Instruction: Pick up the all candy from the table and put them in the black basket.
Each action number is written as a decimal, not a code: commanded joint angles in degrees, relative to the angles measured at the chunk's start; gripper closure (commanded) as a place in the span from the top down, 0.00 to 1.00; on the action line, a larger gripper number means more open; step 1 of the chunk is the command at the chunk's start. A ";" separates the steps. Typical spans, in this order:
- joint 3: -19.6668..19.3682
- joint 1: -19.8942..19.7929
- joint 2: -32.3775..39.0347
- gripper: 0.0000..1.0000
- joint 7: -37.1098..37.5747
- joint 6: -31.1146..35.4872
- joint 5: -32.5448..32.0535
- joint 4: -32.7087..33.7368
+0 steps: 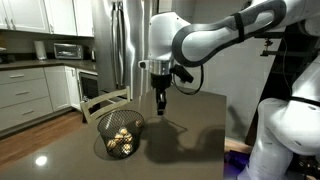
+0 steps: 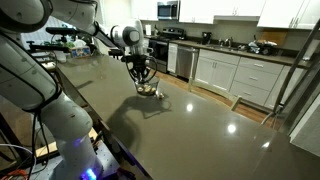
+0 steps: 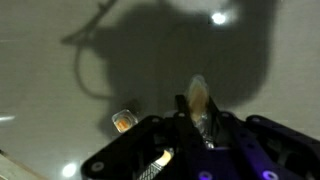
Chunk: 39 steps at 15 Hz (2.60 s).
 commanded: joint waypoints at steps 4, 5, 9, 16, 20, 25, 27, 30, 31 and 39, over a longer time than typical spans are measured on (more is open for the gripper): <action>-0.24 1.31 -1.86 0.09 -0.76 9.83 1.27 -1.44; -0.40 1.53 -1.65 0.09 -0.95 12.24 1.79 -1.82; -0.62 1.93 -0.45 0.09 -1.27 21.55 2.84 -3.97; -0.55 3.30 2.31 0.27 -1.84 30.49 4.26 -5.89; -0.56 3.20 2.80 0.64 -1.48 30.50 4.01 -5.85; -1.22 2.61 2.42 0.96 -1.12 29.97 3.63 -5.61; -1.02 1.75 2.29 1.00 0.56 29.84 2.26 -5.58; -1.08 0.88 2.19 1.00 1.16 29.79 1.67 -5.49; -0.94 0.31 2.17 1.00 1.92 30.04 0.99 -5.55; -2.02 -3.11 2.33 1.00 4.47 28.62 0.26 -4.21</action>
